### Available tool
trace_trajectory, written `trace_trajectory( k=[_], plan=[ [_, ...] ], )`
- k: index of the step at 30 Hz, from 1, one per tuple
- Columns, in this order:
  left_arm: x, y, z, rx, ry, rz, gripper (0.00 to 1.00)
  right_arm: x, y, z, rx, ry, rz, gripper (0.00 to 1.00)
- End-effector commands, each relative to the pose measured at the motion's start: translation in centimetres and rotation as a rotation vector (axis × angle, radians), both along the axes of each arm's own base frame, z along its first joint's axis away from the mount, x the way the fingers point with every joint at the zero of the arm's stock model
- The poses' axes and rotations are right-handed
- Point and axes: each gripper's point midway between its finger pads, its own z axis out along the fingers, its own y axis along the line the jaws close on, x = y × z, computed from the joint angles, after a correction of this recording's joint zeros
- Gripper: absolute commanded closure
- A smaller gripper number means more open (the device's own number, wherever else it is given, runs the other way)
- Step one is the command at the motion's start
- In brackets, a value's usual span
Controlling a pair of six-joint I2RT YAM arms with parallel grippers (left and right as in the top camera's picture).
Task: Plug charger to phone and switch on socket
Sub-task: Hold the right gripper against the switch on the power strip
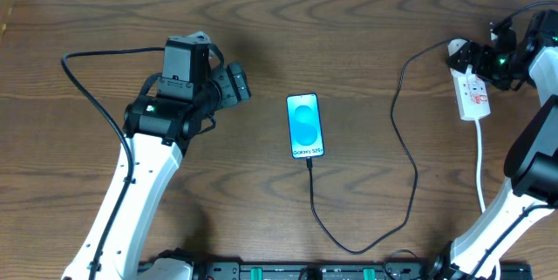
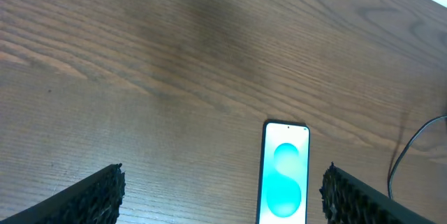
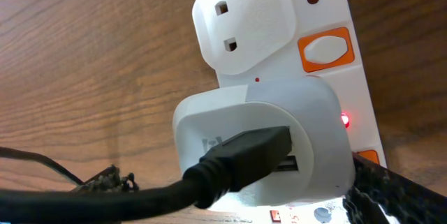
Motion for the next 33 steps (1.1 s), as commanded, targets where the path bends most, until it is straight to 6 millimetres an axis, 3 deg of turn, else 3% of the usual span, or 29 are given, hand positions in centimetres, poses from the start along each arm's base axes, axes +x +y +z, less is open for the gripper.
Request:
trace_trajectory(
  k=[1,8,20,33],
  plan=[
    [0.2,0.3,0.2,0.019,-0.011,-0.001,0.1,-1.1,1.5,-3.1,0.063,0.105,-0.027,0.06],
    [0.2,0.3,0.2,0.019,-0.011,-0.001,0.1,-1.6,0.2,-3.2,-0.004,0.153,-0.065,0.09],
    [0.2,0.3,0.2,0.019,-0.011,-0.001,0.1,-1.3,0.0,-0.8,-0.015,0.148,-0.063,0.13],
    [0.2,0.3,0.2,0.019,-0.011,-0.001,0.1,-1.6,-1.1,4.6,-0.116,0.072,-0.094,0.14]
  ],
)
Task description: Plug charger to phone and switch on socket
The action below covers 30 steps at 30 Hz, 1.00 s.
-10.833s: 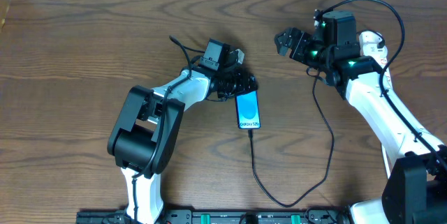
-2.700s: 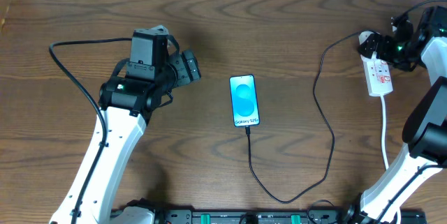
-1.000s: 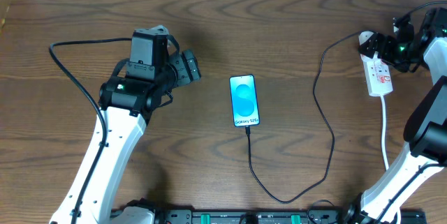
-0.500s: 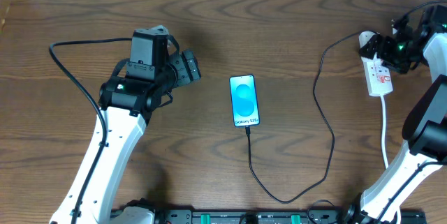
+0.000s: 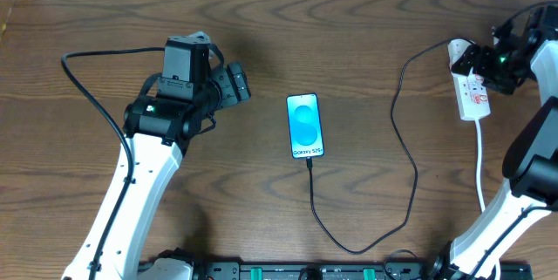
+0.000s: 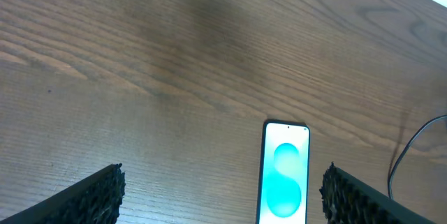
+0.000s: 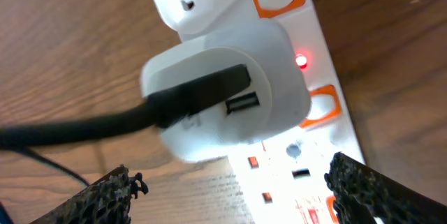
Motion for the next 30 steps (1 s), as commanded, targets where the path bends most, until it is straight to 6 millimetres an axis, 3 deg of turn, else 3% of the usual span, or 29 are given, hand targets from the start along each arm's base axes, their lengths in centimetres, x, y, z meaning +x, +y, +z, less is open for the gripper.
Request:
trace_trajectory(
  k=[1,13,25,30],
  plan=[
    [0.2,0.3,0.2,0.019,-0.011,-0.001,0.1,0.3,-0.3,3.9,-0.049,-0.071,-0.011,0.14],
    [0.2,0.3,0.2,0.019,-0.011,-0.001,0.1,0.0,-0.1,8.4,-0.082,-0.154,-0.012,0.14],
    [0.2,0.3,0.2,0.019,-0.011,-0.001,0.1,-0.6,0.2,9.0,-0.074,-0.147,-0.011,0.16],
    [0.2,0.3,0.2,0.019,-0.011,-0.001,0.1,-1.0,0.3,10.8,-0.082,-0.173,-0.022,0.16]
  ],
)
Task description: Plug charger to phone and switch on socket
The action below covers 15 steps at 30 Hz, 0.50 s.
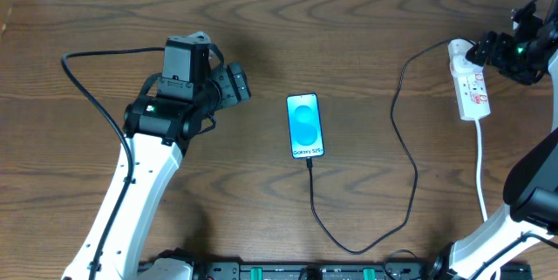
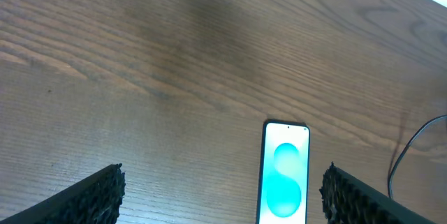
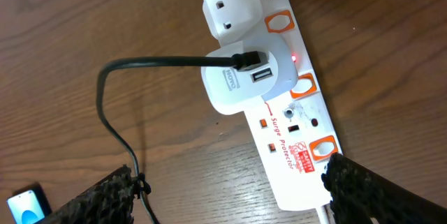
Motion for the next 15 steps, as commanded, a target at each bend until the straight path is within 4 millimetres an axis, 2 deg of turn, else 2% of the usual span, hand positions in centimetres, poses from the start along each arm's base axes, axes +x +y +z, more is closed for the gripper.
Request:
trace_trajectory(
  k=[1,3,9,10,13,14,15],
  plan=[
    [0.2,0.3,0.2,0.019,-0.011,-0.001,0.1,-0.2,0.3,3.8,-0.018,-0.075,-0.019,0.16],
    [0.2,0.3,0.2,0.019,-0.011,-0.001,0.1,-0.5,0.4,5.0,-0.022,-0.096,-0.028,0.16],
    [0.2,0.3,0.2,0.019,-0.011,-0.001,0.1,-2.0,1.0,10.3,-0.042,-0.192,-0.058,0.16],
    [0.2,0.3,0.2,0.019,-0.011,-0.001,0.1,-2.5,1.2,11.7,-0.042,-0.221,-0.078,0.15],
    [0.2,0.3,0.2,0.019,-0.011,-0.001,0.1,-3.2,1.5,13.8,-0.043,-0.267,-0.1,0.09],
    [0.2,0.3,0.2,0.019,-0.011,-0.001,0.1,-3.5,1.7,14.6,-0.046,-0.285,-0.098,0.03],
    [0.2,0.3,0.2,0.019,-0.011,-0.001,0.1,-3.6,1.8,15.0,-0.046,-0.297,-0.095,0.01]
  ],
)
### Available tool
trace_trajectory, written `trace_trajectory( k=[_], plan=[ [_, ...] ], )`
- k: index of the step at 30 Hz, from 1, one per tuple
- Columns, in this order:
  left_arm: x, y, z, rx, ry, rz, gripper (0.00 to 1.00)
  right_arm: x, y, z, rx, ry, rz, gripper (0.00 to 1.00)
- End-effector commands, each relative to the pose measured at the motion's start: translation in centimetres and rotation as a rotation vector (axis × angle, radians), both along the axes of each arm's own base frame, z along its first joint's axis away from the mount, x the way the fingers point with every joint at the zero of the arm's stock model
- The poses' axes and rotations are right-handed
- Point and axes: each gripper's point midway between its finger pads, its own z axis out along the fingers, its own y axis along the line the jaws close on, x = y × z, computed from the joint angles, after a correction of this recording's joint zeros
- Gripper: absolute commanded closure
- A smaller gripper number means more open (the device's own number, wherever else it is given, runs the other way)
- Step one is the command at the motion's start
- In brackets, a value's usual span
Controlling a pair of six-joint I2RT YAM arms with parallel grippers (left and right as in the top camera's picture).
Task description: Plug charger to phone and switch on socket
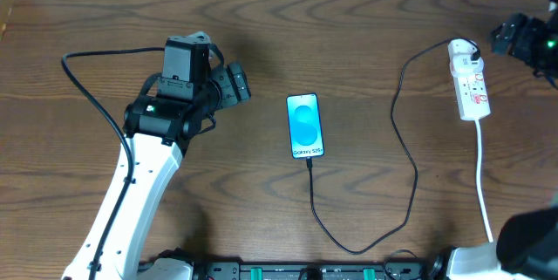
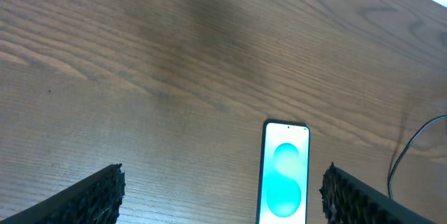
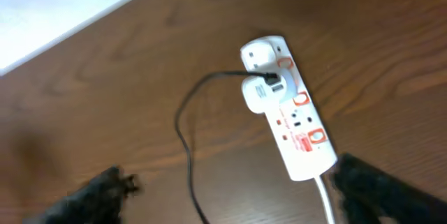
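The phone lies face up mid-table with its screen lit cyan, also visible in the left wrist view. A black charger cable joins its lower end and loops round to a white adapter seated in the white power strip with orange switches. My right gripper hangs open, above and to the right of the strip, its fingers blurred and empty. My left gripper is open to the left of the phone, holding nothing.
The strip's white lead runs down the right side toward the table's front. A black cable loops behind the left arm. A black rail lies along the front edge. The far table edge shows white beyond it.
My right gripper has drawn farther up and to the right of the power strip, which now looks smaller and blurred in its wrist view. The left arm and phone are unchanged.
My right gripper was first close over the adapter, with a red lamp lit beside it. It then stood a little higher, then high enough to show the whole strip, and now higher still. The phone stayed lit with the cable in it throughout.
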Motion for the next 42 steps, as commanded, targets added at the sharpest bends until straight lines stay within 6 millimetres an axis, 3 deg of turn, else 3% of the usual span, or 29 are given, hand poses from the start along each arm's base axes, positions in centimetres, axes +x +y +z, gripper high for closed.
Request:
trace_trajectory(
  k=[1,42],
  plan=[
    [0.18,0.32,0.24,0.019,-0.011,-0.001,0.1,-0.63,0.76,2.48,0.016,-0.058,-0.012,0.01],
    [0.18,0.32,0.24,0.019,-0.011,-0.001,0.1,-1.01,1.11,2.92,0.023,-0.064,-0.004,0.01]
  ],
)
